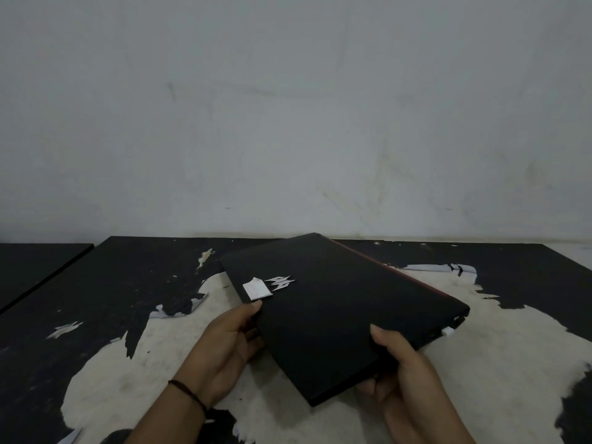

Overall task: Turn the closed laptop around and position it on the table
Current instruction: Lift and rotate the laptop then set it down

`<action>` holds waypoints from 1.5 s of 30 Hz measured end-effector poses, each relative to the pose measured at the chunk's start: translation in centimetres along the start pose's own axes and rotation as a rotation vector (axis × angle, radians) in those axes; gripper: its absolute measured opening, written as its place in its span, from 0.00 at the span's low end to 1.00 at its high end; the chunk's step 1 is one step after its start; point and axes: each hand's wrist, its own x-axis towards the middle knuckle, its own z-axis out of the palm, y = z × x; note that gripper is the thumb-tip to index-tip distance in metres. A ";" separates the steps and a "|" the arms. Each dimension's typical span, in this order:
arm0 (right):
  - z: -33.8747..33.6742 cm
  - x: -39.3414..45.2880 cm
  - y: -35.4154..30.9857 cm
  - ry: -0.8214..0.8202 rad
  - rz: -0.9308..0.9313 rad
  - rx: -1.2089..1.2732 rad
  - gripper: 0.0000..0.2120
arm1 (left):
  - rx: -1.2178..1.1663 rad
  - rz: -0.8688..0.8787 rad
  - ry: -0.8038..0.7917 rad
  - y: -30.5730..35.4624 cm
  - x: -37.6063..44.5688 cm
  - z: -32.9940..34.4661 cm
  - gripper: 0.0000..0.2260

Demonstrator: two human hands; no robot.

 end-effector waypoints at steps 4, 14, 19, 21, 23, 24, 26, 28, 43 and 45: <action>-0.3 0.2 -0.7 -0.032 -0.006 -0.042 0.19 | -0.058 -0.020 -0.052 0.1 -0.2 -0.6 0.18; -0.3 1.1 -1.0 -0.045 0.010 0.004 0.15 | -0.207 0.025 -0.098 -0.3 -1.6 -0.6 0.17; -0.7 1.3 -1.2 -0.082 -0.023 -0.014 0.19 | -0.211 0.091 -0.092 -1.3 -1.8 0.7 0.19; -0.9 1.4 -1.4 -0.095 -0.044 -0.011 0.19 | -0.203 0.120 -0.102 -1.4 -1.9 1.1 0.21; -1.0 1.5 -1.5 -0.083 -0.057 -0.017 0.18 | -0.185 0.122 -0.116 -1.7 -2.0 1.4 0.21; -1.2 1.7 -1.6 -0.066 -0.059 -0.018 0.17 | -0.167 0.111 -0.118 -1.9 -2.0 1.5 0.21; -1.4 2.0 -1.8 -0.020 -0.067 -0.005 0.17 | -0.132 0.082 -0.116 -2.3 -2.0 1.9 0.19; -1.6 2.4 -2.2 -0.006 -0.078 0.044 0.17 | -0.113 0.069 -0.109 -2.7 -2.0 2.4 0.19; -3.2 6.5 -5.1 0.073 -0.032 0.118 0.13 | -0.056 -0.080 -0.038 -3.0 -1.1 2.9 0.15; -3.6 7.1 -5.4 0.091 -0.064 0.164 0.10 | -0.055 -0.100 -0.021 -2.8 -0.7 2.4 0.15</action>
